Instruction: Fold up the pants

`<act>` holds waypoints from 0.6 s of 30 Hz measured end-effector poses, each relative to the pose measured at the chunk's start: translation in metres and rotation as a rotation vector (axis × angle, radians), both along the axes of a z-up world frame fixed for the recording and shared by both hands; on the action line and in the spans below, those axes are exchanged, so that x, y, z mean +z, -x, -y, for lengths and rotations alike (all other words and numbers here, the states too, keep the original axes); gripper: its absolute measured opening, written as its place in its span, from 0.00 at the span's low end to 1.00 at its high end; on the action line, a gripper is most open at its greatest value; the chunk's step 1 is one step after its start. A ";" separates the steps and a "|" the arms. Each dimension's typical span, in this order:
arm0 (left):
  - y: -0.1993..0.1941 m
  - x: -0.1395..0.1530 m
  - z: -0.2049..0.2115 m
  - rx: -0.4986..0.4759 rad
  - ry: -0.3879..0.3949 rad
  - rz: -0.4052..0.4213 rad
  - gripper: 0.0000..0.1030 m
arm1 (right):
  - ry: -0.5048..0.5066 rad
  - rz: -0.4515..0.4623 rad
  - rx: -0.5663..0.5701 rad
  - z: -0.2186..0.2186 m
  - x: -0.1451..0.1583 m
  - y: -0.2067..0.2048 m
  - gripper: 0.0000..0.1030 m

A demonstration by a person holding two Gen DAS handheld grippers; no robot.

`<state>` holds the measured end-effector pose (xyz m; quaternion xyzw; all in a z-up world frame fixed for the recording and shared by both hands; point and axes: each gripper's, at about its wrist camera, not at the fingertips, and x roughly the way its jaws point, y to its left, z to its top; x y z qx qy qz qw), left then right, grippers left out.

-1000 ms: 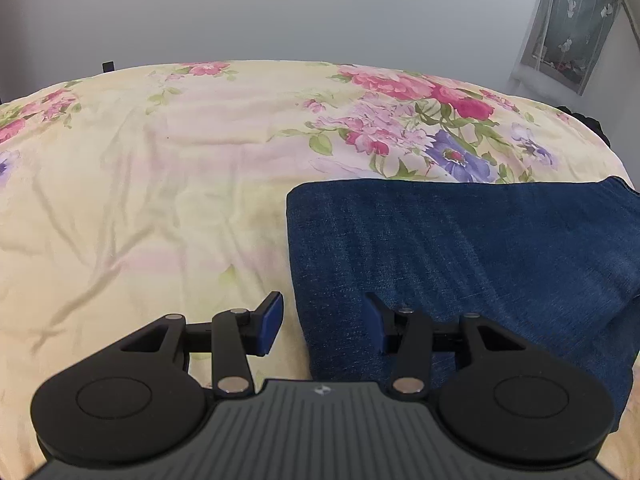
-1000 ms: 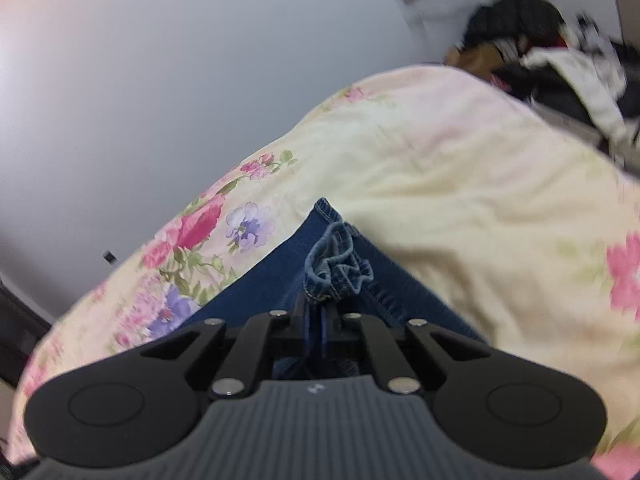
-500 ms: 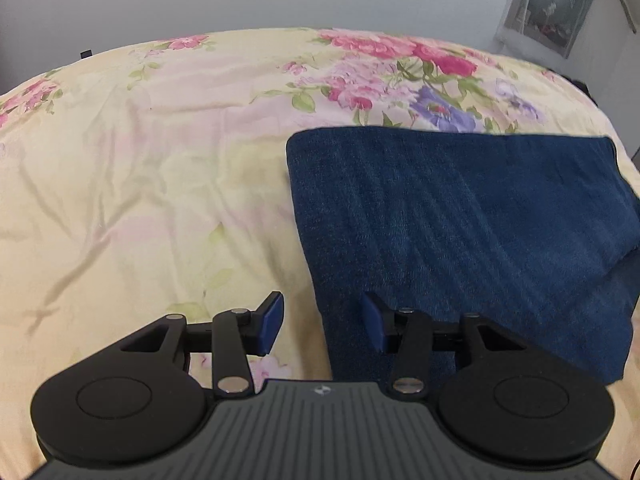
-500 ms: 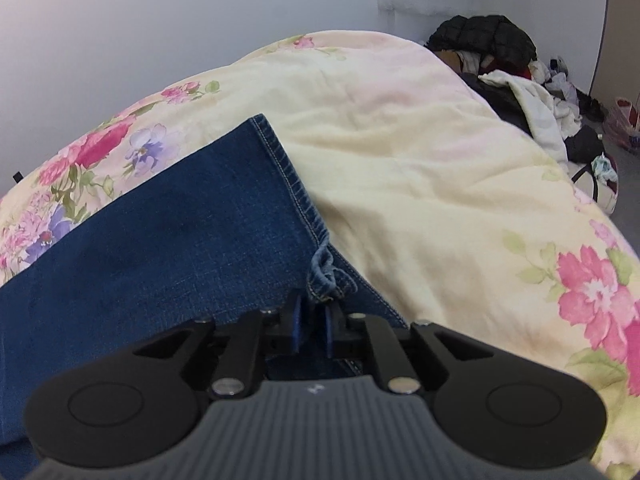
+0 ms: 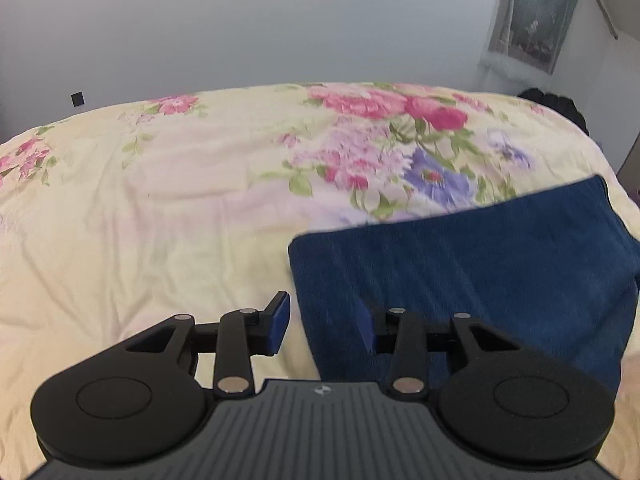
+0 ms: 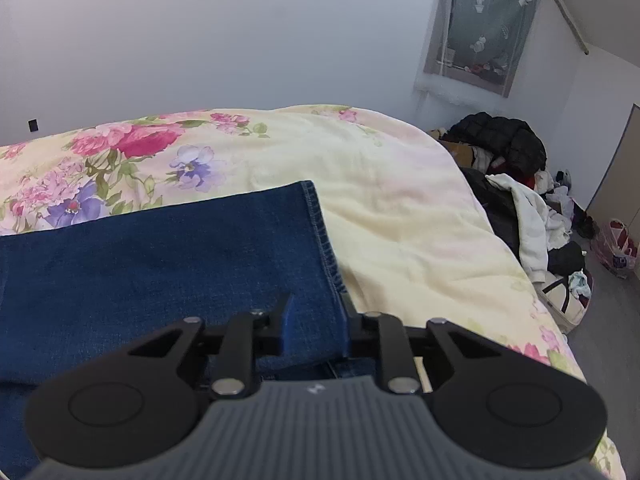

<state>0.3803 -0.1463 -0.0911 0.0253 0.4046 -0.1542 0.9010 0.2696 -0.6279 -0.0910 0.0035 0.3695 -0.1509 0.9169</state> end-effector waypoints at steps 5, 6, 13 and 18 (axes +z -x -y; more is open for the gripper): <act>-0.045 -0.031 0.010 0.019 0.011 -0.016 0.29 | 0.010 -0.052 -0.036 0.012 -0.034 -0.029 0.06; -0.051 -0.041 0.010 0.031 0.005 -0.020 0.29 | 0.004 -0.074 -0.043 0.017 -0.044 -0.033 0.03; -0.072 -0.087 0.009 0.016 -0.026 -0.067 0.47 | 0.050 -0.138 -0.031 0.025 -0.088 -0.047 0.00; -0.061 -0.069 -0.002 0.028 -0.012 -0.069 0.34 | 0.016 -0.153 -0.081 0.031 -0.082 -0.049 0.00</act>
